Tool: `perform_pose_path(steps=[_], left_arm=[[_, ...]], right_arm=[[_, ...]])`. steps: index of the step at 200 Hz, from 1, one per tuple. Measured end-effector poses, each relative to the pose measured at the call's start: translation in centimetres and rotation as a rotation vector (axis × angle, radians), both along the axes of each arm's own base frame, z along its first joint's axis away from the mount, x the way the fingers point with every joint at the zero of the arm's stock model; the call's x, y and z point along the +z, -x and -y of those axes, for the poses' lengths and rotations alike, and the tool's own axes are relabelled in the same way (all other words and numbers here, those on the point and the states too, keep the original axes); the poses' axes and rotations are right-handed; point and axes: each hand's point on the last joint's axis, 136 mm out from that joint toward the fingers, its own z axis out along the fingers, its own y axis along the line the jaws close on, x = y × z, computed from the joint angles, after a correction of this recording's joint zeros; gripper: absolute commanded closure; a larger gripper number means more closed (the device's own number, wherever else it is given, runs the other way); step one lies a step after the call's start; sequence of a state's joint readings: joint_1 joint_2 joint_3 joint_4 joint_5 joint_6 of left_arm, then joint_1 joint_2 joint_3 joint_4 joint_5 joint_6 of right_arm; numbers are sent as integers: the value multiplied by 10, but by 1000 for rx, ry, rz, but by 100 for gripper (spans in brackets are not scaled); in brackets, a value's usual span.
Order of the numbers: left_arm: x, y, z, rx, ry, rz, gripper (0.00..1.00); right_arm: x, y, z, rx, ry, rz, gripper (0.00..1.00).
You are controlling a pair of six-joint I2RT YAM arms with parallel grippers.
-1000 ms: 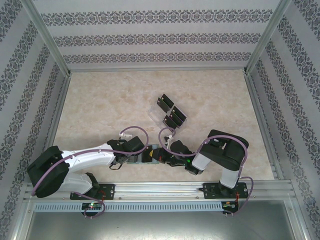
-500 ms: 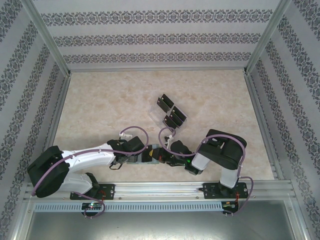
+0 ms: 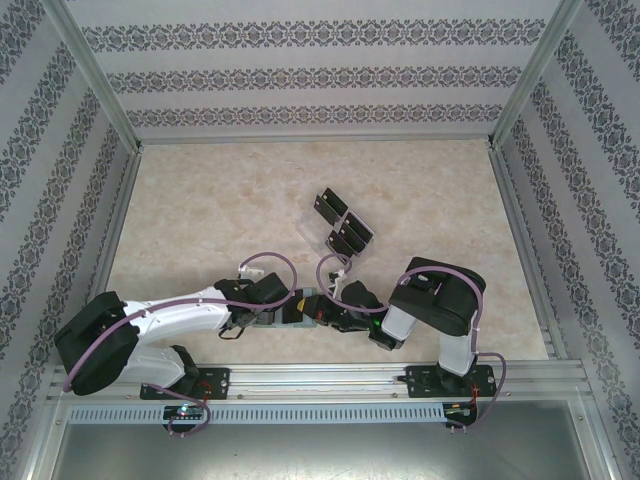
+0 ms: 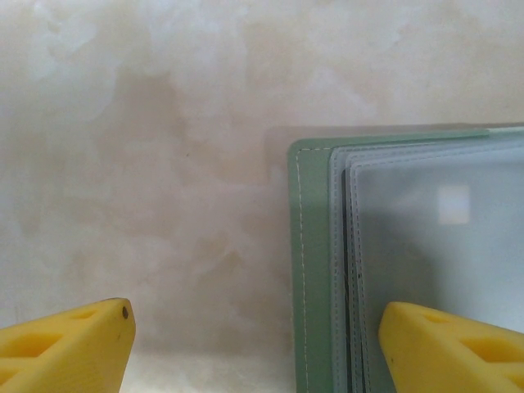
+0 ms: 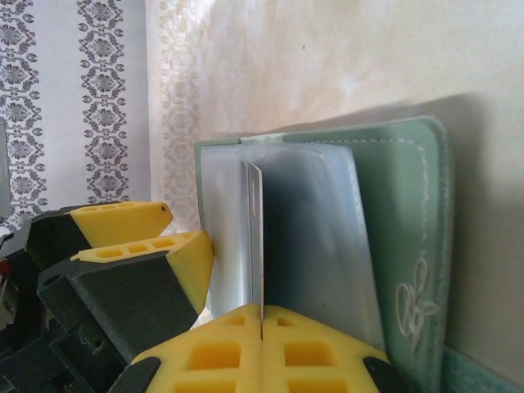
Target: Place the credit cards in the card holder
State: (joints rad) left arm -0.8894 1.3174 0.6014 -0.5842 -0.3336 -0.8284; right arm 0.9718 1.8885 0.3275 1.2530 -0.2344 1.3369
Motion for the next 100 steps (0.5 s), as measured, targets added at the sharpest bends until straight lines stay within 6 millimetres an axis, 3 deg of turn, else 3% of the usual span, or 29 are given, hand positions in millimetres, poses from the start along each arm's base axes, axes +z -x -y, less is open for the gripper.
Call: perform_pose_path(steps=[100], left_arm=[[1, 1, -2, 38, 11, 4, 20]], right_arm=[[-3, -4, 16, -36, 70, -32, 100]])
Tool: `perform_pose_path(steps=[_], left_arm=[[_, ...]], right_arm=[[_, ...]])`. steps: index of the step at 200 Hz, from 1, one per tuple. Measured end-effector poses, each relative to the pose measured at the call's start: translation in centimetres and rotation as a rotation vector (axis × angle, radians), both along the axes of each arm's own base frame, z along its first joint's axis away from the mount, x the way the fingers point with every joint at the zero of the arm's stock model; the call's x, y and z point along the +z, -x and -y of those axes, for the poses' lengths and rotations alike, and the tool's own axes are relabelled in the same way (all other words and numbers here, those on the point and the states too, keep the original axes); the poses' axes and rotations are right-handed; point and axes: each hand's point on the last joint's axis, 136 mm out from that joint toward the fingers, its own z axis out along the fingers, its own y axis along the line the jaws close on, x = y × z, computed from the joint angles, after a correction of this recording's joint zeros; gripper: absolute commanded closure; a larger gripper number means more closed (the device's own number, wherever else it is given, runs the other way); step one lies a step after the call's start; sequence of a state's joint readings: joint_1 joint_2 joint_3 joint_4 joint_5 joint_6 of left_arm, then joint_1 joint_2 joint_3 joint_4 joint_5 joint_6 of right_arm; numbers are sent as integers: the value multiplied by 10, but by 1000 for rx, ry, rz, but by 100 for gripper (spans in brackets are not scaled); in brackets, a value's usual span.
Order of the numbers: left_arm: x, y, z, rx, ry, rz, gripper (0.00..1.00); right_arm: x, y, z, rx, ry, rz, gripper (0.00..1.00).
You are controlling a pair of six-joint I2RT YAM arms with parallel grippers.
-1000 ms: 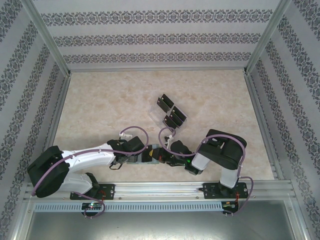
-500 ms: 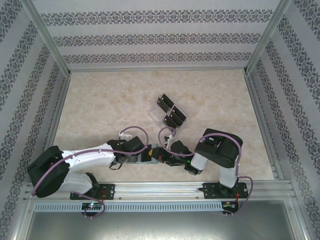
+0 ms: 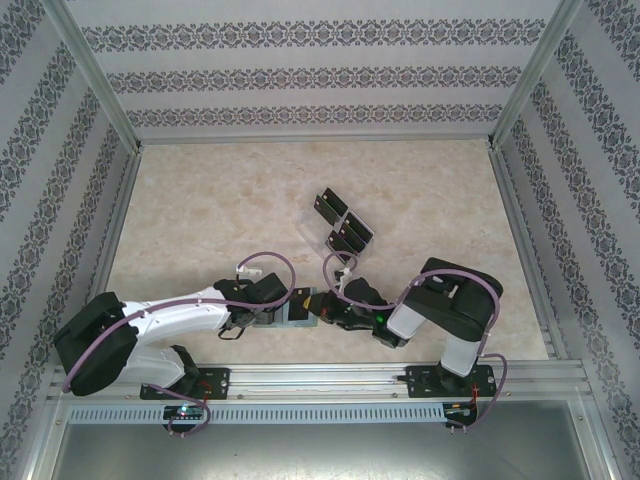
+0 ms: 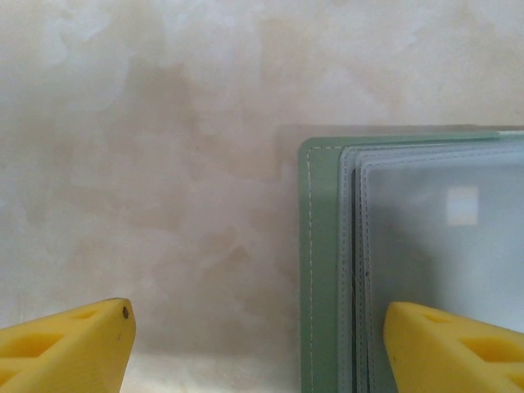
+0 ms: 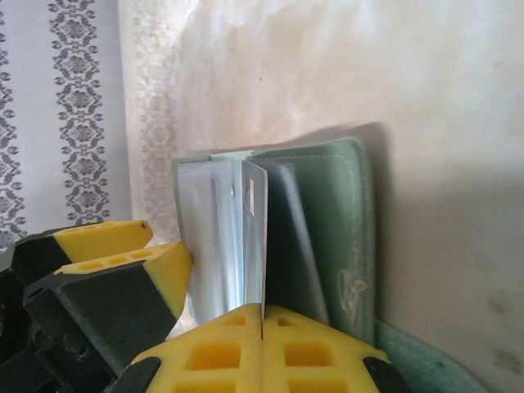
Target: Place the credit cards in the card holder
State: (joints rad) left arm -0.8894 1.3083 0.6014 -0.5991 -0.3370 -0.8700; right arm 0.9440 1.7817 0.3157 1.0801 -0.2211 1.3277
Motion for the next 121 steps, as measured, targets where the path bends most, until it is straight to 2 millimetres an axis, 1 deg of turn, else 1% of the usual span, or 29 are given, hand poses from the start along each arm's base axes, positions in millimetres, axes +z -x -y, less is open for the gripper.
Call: perform_pose_path(steps=[29, 61, 100, 121], left_arm=[[1, 3, -2, -2, -1, -10, 19], [4, 6, 0, -7, 19, -17, 19], [11, 5, 6, -19, 58, -8, 18], [17, 1, 11, -27, 76, 4, 18]], right_arm=[[-2, 2, 9, -5, 67, -6, 100], [-3, -1, 20, -12, 139, -12, 100], [-4, -5, 36, -16, 222, -10, 100], [0, -8, 39, -7, 259, 0, 100]])
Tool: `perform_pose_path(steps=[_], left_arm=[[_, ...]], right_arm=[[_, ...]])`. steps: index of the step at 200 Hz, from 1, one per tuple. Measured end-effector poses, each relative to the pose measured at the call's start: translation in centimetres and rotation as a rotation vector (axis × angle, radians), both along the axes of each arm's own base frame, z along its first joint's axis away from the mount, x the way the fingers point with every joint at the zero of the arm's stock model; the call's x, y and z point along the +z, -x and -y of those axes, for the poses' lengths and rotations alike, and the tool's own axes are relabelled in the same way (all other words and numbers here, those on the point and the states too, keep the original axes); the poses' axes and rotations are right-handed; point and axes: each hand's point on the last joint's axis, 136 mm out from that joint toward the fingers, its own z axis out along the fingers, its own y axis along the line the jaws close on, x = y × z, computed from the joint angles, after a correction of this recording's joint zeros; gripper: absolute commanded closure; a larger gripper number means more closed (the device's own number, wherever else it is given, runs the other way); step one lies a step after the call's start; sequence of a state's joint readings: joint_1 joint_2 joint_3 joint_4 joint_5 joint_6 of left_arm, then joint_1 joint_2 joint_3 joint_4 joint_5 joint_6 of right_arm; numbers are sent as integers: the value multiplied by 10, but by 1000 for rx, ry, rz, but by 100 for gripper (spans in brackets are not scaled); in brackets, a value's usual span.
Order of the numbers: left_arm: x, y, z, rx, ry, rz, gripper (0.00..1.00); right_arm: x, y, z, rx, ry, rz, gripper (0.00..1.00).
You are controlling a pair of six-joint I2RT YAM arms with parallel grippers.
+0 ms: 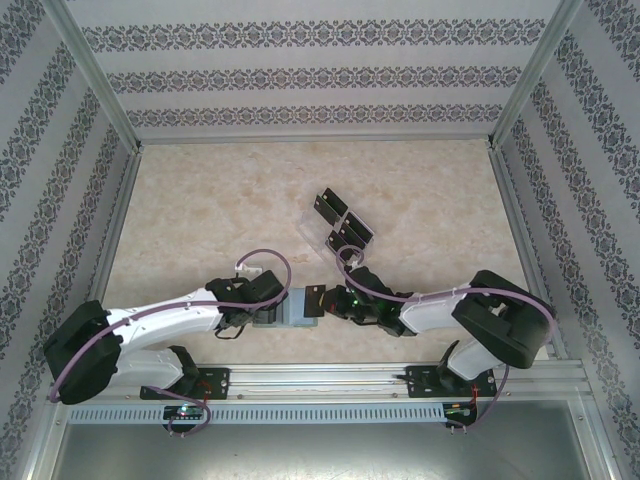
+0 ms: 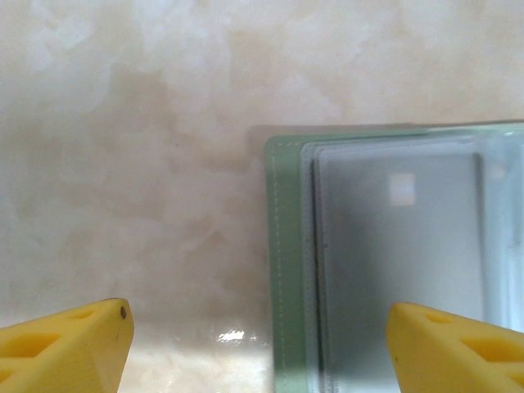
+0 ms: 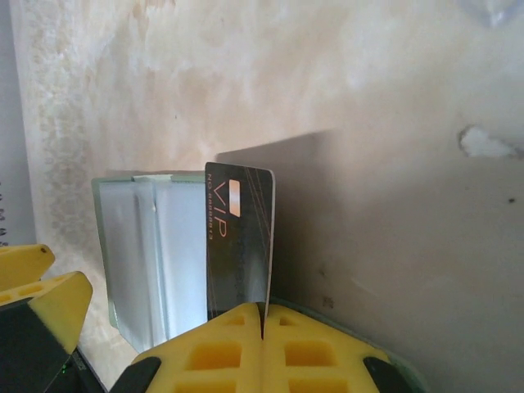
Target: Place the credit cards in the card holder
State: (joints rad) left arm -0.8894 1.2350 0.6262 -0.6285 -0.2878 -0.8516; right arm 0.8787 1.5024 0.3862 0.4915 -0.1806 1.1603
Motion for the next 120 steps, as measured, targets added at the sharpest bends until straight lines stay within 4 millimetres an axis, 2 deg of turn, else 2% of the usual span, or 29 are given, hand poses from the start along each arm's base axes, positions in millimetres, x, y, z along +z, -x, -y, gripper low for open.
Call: perform_pose_path(steps=[66, 120], left_arm=[[3, -6, 10, -9, 49, 29, 16], [-5, -5, 17, -17, 159, 65, 16]], right_arm=[[4, -3, 6, 40, 78, 17, 100], [6, -2, 6, 63, 86, 27, 100]])
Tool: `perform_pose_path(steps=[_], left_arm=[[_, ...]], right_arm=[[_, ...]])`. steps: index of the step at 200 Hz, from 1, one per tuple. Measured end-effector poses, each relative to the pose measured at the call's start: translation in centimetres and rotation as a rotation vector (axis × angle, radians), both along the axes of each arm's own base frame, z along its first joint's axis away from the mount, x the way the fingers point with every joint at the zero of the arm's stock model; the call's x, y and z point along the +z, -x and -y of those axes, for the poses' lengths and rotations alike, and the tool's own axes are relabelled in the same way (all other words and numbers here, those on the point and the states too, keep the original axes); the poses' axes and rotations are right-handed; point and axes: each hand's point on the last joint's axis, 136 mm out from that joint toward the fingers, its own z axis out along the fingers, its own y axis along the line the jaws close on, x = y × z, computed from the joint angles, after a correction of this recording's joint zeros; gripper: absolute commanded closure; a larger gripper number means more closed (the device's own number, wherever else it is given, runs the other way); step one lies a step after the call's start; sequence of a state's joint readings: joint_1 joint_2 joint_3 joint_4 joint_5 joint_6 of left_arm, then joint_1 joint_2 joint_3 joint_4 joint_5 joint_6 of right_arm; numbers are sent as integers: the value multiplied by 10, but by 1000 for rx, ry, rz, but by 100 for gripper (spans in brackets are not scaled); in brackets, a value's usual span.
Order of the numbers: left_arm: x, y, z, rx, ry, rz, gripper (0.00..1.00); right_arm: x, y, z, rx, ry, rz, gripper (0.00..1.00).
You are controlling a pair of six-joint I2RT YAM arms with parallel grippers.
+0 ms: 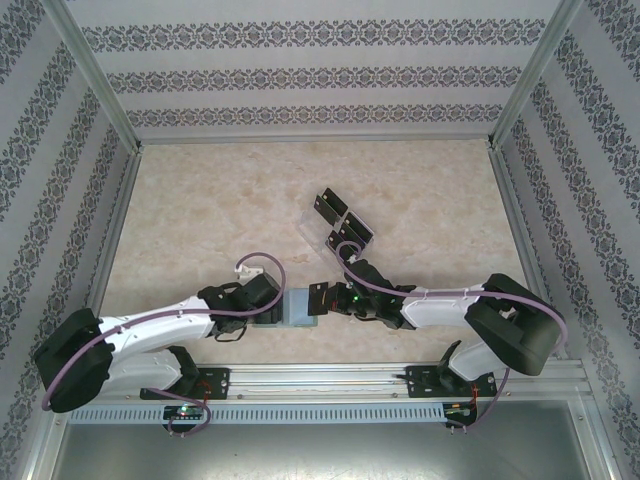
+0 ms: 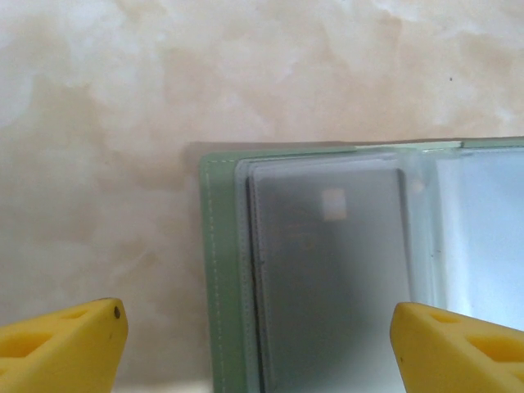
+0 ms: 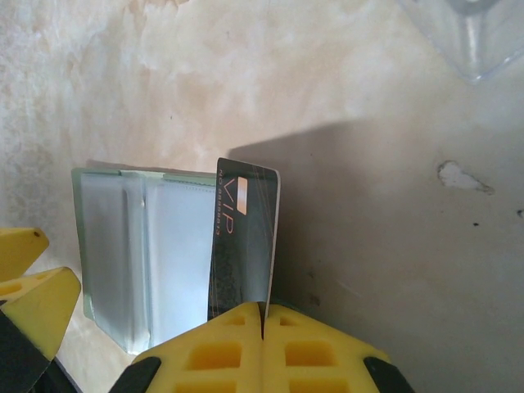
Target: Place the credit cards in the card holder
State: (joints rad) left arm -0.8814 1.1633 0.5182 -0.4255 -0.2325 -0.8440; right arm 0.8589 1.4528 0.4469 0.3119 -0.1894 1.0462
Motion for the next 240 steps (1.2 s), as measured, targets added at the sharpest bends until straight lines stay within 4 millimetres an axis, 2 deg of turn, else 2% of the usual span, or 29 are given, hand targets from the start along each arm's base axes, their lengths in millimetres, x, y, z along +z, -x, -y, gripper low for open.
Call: perform_pose_path(steps=[69, 107, 180, 240], left_arm=[[-2, -3, 19, -26, 87, 5, 16], [-12, 1, 19, -30, 81, -23, 17], [-18, 3, 19, -10, 75, -41, 17], [-21, 5, 24, -18, 16, 9, 17]], right_arm=[[3, 1, 3, 15, 15, 2, 100], [4, 0, 7, 22, 24, -1, 100], [5, -1, 10, 29, 32, -3, 100], [7, -8, 23, 19, 61, -4, 100]])
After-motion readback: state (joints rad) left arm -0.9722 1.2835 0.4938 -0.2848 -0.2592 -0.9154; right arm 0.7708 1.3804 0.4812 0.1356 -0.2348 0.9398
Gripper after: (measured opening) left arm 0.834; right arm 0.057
